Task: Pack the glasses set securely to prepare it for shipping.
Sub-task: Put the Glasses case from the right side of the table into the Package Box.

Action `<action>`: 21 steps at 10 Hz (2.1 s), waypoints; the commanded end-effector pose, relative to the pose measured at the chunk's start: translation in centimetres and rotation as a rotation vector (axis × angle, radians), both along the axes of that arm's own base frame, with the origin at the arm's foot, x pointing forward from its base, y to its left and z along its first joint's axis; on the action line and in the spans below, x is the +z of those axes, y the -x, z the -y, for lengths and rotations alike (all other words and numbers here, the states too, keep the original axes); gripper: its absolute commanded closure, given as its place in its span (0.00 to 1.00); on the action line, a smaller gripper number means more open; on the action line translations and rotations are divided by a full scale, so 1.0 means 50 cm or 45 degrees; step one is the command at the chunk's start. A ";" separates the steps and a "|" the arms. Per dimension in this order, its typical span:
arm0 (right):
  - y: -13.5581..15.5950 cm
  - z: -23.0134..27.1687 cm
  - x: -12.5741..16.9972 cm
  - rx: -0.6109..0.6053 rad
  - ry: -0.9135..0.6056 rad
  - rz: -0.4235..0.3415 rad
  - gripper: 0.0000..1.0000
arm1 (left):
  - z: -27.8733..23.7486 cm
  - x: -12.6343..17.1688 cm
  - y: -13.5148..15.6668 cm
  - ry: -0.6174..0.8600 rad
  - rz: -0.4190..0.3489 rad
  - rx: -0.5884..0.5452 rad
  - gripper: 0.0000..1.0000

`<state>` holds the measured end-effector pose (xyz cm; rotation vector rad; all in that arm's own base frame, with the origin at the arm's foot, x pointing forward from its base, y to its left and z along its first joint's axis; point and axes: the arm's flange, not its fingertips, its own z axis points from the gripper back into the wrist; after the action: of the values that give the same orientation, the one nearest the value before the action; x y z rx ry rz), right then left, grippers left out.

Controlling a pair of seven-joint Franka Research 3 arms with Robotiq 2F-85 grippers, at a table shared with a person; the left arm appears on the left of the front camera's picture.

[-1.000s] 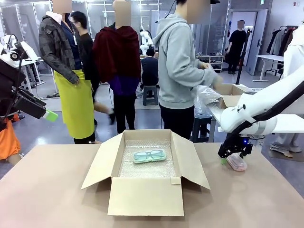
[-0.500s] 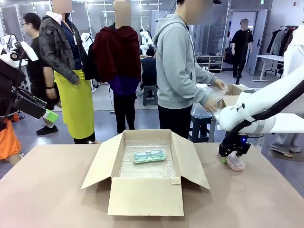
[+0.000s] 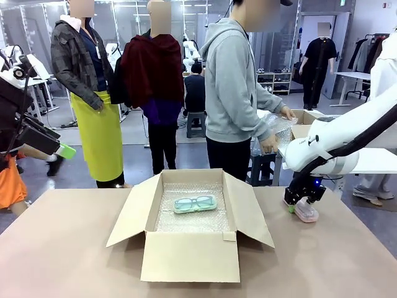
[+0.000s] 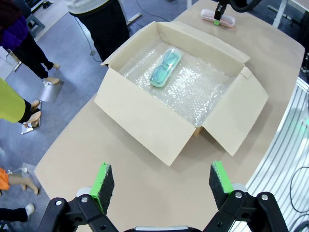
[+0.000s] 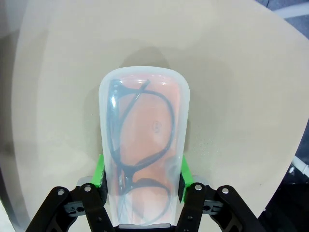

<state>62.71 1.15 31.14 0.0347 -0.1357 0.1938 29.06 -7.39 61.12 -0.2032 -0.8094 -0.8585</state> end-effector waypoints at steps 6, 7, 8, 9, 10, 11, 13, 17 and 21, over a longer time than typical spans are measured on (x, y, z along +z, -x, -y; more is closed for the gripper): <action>-0.005 0.011 -0.010 0.219 -0.021 0.165 0.71 | -0.001 0.000 0.002 0.003 0.002 -0.002 0.00; -0.006 0.011 -0.010 0.225 -0.024 0.163 0.71 | -0.001 0.000 0.002 0.003 0.002 -0.002 0.00; -0.006 0.011 -0.010 0.232 -0.032 0.164 0.71 | -0.001 0.000 0.002 0.003 0.002 -0.002 0.00; -0.005 0.008 -0.010 0.237 -0.081 0.164 0.71 | -0.001 0.000 0.002 0.003 0.002 -0.002 0.00; -0.015 0.006 0.001 0.208 0.006 0.134 0.71 | -0.001 0.000 0.002 0.003 0.002 -0.002 0.00; -0.015 0.006 0.001 0.208 0.006 0.134 0.71 | -0.001 0.000 0.002 0.003 0.002 -0.002 0.00; -0.015 0.006 0.001 0.208 0.006 0.134 0.71 | -0.001 0.000 0.002 0.003 0.002 -0.002 0.00; -0.004 -0.008 0.040 0.182 0.081 0.089 0.36 | -0.001 0.000 0.002 0.003 0.002 -0.002 0.00; 0.072 0.011 0.173 0.303 0.176 0.004 0.36 | -0.001 0.000 0.002 0.003 0.002 -0.002 0.00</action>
<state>60.57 0.71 38.58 -0.0730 -0.1496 0.4032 29.06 -7.39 61.12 -0.2032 -0.8096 -0.8586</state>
